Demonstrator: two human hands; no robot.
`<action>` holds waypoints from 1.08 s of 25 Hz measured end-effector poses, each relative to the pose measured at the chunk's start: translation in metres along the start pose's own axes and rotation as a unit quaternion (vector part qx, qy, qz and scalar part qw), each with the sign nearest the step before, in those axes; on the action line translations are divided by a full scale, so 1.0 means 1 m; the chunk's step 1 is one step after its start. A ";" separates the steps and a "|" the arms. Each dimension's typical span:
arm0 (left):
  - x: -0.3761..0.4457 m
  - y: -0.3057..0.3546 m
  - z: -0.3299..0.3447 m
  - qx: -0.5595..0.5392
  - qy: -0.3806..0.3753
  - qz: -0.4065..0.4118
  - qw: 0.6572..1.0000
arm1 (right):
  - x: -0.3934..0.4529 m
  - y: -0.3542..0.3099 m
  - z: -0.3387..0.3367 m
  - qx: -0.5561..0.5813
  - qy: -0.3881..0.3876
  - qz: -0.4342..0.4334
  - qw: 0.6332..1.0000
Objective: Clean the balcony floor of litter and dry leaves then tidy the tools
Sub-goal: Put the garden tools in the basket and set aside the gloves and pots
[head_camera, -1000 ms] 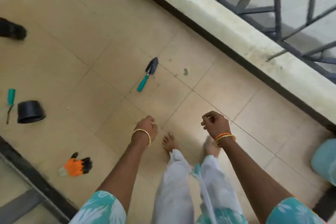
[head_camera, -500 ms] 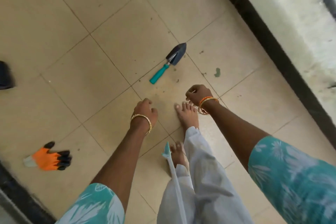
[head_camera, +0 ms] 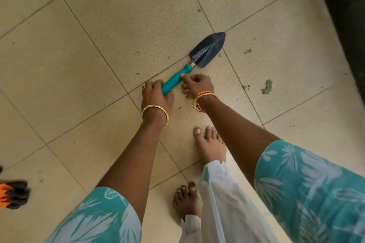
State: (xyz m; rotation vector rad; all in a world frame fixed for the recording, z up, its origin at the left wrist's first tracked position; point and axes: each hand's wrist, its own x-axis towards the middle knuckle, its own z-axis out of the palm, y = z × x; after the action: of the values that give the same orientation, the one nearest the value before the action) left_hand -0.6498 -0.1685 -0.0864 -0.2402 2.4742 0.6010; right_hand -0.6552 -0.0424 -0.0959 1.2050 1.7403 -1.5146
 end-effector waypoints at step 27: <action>-0.316 0.207 -0.134 -0.374 -0.212 -0.157 0.889 | -0.388 0.052 -0.225 -0.038 0.024 -0.056 0.997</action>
State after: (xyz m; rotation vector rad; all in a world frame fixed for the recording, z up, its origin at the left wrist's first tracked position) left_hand -0.5187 -0.0370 0.2685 -0.7038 1.6390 1.2845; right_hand -0.3953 0.0651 0.2578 1.1322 1.9080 -1.4786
